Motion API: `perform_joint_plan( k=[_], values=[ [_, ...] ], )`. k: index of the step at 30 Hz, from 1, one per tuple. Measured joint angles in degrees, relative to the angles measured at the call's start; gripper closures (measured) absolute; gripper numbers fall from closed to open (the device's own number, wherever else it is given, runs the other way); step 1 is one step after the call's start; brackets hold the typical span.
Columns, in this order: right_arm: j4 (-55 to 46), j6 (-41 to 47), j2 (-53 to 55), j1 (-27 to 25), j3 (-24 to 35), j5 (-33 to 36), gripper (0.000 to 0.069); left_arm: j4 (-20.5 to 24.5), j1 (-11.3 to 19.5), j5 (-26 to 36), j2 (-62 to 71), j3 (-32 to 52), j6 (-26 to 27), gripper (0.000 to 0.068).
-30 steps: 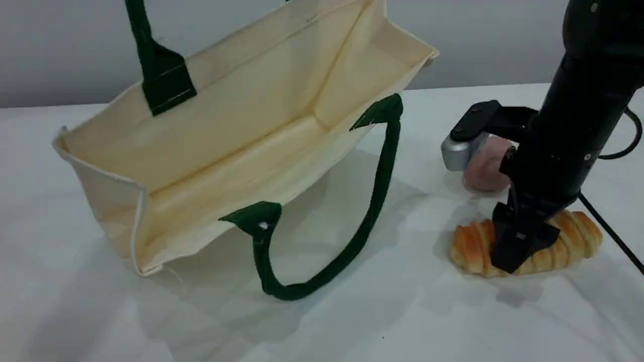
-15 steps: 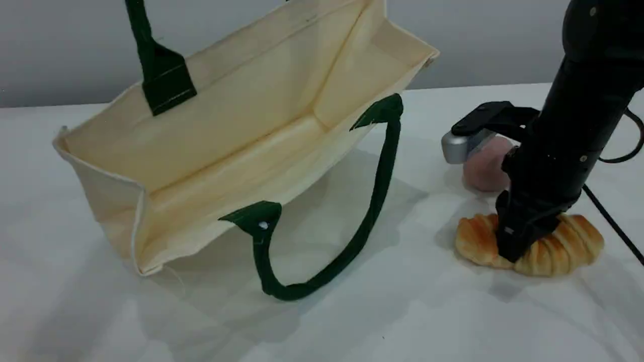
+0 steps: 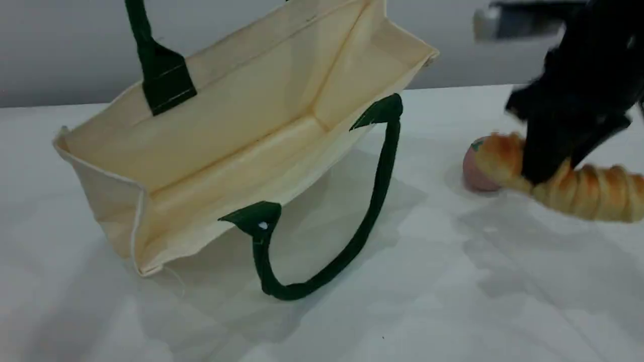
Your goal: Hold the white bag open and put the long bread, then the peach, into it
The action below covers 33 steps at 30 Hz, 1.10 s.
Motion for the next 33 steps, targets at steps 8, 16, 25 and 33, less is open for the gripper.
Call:
perform_joint_plan(
  k=[8, 16, 25, 33],
  values=[
    [13.62, 10.25, -11.12, 0.0, -0.02, 5.95, 0.0547, 0.0, 0.0, 0.0, 0.0, 0.0, 0.0, 0.061],
    [39.31, 2.54, -11.21, 0.07, -0.06, 6.52, 0.056, -0.05, 0.0, 0.0, 0.0, 0.0, 0.0, 0.061],
    [58.15, -3.02, -9.92, 3.01, -0.01, 0.87, 0.0565, -0.46, 0.0, 0.0, 0.0, 0.0, 0.0, 0.061],
    [63.99, -6.0, -4.16, 5.24, -0.01, -1.71, 0.0566, -0.46, 0.0, 0.0, 0.0, 0.0, 0.0, 0.061]
  ],
)
